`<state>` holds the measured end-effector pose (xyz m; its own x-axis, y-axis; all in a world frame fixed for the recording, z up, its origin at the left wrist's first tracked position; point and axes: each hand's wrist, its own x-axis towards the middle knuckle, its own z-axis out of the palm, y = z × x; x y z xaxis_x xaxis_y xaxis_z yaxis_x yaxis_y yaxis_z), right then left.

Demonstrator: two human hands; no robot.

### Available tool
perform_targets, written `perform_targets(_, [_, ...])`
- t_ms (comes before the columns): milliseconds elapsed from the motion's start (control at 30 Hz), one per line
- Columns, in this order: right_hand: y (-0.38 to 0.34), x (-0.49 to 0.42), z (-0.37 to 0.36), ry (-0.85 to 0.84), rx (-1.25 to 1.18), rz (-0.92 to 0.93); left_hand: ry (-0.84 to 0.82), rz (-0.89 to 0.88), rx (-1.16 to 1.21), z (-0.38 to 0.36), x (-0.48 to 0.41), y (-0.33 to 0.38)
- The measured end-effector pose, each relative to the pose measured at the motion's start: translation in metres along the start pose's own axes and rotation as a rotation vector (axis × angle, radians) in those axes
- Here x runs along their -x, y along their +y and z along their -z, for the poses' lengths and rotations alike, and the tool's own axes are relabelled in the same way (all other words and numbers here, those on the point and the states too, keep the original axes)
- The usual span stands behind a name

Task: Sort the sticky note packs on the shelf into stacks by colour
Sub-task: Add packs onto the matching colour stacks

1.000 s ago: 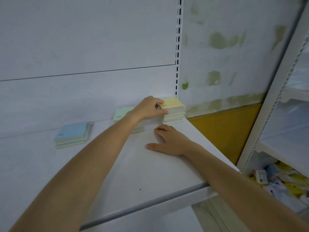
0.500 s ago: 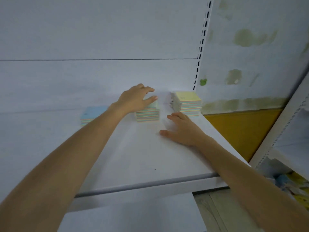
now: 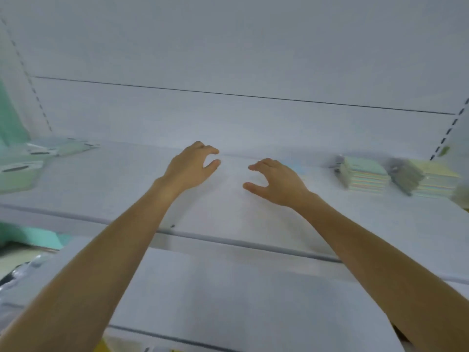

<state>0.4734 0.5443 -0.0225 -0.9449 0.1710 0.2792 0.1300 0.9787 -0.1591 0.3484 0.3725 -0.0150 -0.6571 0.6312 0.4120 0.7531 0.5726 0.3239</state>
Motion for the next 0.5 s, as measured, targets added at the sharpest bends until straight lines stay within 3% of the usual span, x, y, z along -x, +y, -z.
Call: perform_targets(500, [-0.249, -0.17, -0.097, -0.123, -0.189, 0.263, 0.12, 0.36, -0.08, 0.122, 0.093, -0.274])
